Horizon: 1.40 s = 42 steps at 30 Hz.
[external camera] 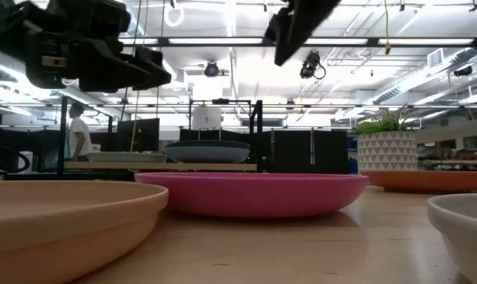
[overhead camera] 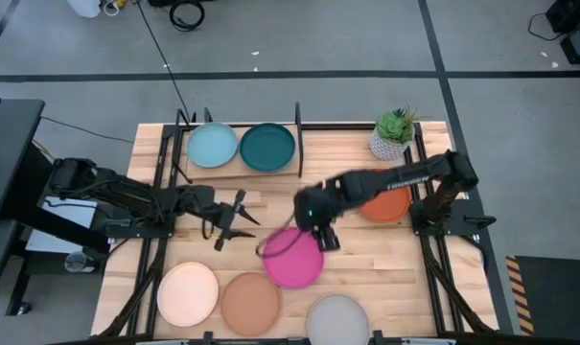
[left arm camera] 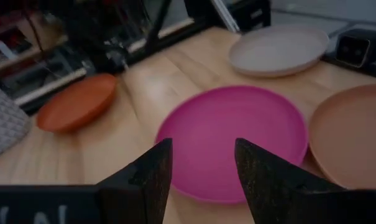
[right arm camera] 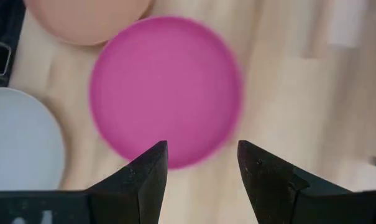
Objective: Place and stack plates onto a shelf
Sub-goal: Stack the gray plate on top of the light blue plate on the shelf
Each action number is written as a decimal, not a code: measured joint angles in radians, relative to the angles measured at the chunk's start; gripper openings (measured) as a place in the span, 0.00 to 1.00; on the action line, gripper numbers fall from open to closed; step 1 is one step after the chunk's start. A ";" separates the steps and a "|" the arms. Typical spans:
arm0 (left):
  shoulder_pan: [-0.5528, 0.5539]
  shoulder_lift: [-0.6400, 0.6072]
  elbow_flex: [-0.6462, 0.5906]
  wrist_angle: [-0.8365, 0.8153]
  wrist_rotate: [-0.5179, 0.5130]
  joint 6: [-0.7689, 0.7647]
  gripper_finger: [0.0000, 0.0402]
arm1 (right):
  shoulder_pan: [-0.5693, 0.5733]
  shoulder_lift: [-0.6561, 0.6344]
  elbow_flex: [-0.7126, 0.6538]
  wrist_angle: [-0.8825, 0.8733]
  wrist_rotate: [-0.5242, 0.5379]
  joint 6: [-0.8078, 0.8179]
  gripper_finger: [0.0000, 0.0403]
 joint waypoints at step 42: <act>-0.081 0.003 -0.082 0.138 -0.052 -0.210 0.45 | 0.583 0.240 -0.197 0.176 0.277 1.039 0.42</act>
